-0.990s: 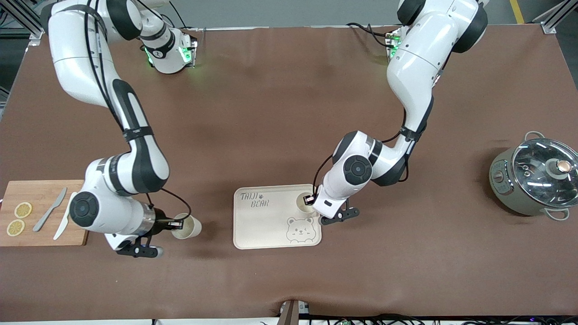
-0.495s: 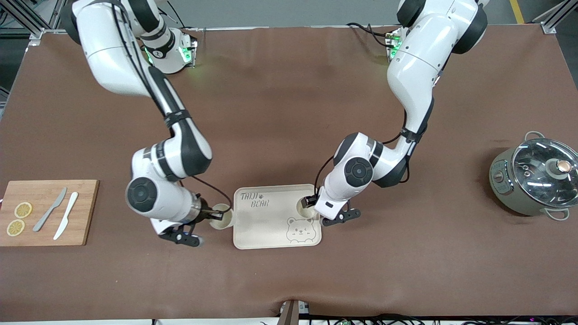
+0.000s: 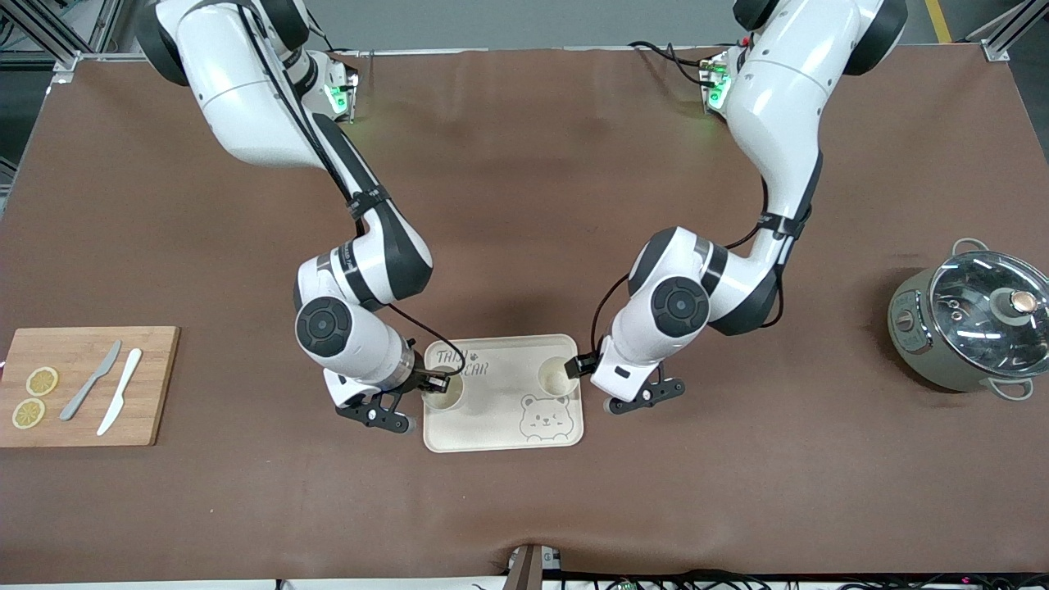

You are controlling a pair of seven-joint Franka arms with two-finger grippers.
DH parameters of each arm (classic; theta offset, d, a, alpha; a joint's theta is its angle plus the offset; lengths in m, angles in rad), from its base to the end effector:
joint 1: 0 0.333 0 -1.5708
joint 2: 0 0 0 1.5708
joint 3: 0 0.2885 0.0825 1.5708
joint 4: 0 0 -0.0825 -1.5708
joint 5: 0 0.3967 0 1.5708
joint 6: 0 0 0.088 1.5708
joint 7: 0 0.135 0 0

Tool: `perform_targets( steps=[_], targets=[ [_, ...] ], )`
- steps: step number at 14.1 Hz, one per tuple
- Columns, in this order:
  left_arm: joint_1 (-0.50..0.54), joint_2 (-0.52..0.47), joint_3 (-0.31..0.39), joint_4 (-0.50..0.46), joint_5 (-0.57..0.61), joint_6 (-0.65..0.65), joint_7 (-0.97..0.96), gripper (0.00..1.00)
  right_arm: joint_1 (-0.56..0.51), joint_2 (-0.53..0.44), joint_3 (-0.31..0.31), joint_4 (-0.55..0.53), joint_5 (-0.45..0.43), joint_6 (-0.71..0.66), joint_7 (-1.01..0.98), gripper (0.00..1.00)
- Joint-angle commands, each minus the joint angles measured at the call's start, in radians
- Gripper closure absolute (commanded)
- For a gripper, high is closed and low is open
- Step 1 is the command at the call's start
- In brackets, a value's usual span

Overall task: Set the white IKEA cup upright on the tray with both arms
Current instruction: 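Carry the cups toward the tray with both grippers, then lower the cups upright onto the tray and open both grippers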

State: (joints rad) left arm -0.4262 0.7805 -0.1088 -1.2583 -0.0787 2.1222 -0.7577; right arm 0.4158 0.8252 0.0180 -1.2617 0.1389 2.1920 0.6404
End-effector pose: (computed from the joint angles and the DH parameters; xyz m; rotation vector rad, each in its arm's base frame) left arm 0.6531 -0.3733 0.2505 2.9417 0.4382 -0.0255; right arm 0.6835 0.3224 0.2197 -2.9452 0.4272 -0.0352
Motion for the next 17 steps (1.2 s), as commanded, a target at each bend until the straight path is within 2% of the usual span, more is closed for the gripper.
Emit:
perform_targets(
  steps=[1, 3, 17],
  targets=[
    [0.001, -0.078, 0.033, -0.019, 0.025, -0.048, 0.065, 0.0, 0.014, 0.0, -0.009, -0.045, -0.034, 0.058, 0.025, 1.0],
    [0.024, -0.101, 0.066, -0.019, 0.036, -0.096, 0.141, 0.0, 0.024, 0.003, -0.009, -0.059, -0.036, 0.086, 0.042, 1.0],
    [0.334, -0.254, 0.073, -0.027, 0.047, -0.346, 0.613, 0.0, 0.049, 0.029, -0.009, -0.079, -0.038, 0.15, 0.068, 1.0]
  ],
)
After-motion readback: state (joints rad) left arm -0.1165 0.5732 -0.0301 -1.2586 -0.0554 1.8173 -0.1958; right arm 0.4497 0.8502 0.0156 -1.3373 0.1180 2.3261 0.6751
